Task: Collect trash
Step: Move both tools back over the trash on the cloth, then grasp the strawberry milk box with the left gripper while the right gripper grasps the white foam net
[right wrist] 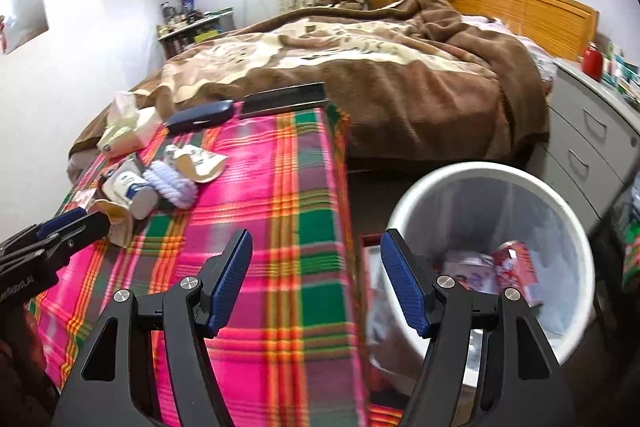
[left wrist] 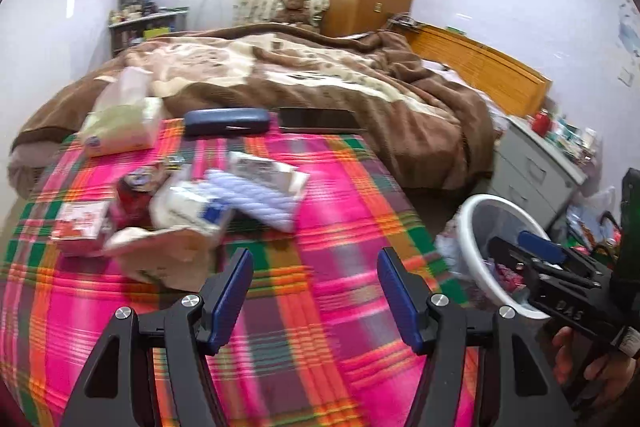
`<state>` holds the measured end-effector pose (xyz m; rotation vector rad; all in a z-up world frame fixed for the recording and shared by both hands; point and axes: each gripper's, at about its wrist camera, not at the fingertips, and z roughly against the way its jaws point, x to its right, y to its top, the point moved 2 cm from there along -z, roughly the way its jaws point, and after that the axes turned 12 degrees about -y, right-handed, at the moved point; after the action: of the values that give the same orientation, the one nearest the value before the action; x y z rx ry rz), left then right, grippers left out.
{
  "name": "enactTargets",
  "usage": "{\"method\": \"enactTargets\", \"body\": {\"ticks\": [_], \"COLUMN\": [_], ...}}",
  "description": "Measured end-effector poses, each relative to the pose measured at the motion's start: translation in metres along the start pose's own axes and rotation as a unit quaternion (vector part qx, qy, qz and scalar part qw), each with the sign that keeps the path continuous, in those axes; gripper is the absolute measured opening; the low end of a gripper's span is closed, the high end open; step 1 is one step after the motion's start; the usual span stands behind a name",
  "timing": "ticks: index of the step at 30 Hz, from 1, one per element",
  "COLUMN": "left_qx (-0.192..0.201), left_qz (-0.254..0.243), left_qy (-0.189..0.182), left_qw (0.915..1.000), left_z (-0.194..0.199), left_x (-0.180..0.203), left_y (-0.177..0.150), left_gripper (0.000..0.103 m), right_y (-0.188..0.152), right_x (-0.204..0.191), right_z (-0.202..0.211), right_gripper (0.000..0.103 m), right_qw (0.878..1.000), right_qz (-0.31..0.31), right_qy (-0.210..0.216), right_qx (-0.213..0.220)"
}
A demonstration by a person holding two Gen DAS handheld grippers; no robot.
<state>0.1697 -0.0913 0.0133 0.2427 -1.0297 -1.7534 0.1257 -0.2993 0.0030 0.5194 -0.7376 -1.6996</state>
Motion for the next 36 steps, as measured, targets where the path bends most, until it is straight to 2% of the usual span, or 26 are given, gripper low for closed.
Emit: {"method": "enactTargets", "body": {"ticks": [6,17,28,36], "left_qx": [0.009,0.014,0.002,-0.012], "left_qz": [0.028,0.069,0.109,0.104], "left_qy": [0.036,0.077,0.091,0.109], "left_qw": [0.9989,0.9945,0.9899,0.9885], "left_z": [0.016,0.032,0.028,0.018], "left_x": [-0.047,-0.121,-0.185,-0.211], "left_y": [0.001,0.001,0.007,0.016], "left_gripper": [0.064,0.064,0.064,0.070], "right_y": [0.005,0.016,0.026,0.036], "right_x": [-0.029,-0.083,-0.129,-0.158], "right_z": [-0.008,-0.021,-0.041,-0.061], "right_gripper": [0.068,0.068,0.068,0.068], "right_qw": [1.000,0.996,0.985,0.976], "right_qz": [0.023,0.080,0.146,0.188], "right_qy": [0.019,0.049,0.096,0.107], "right_qx": [-0.003,-0.002,-0.006,-0.007]}}
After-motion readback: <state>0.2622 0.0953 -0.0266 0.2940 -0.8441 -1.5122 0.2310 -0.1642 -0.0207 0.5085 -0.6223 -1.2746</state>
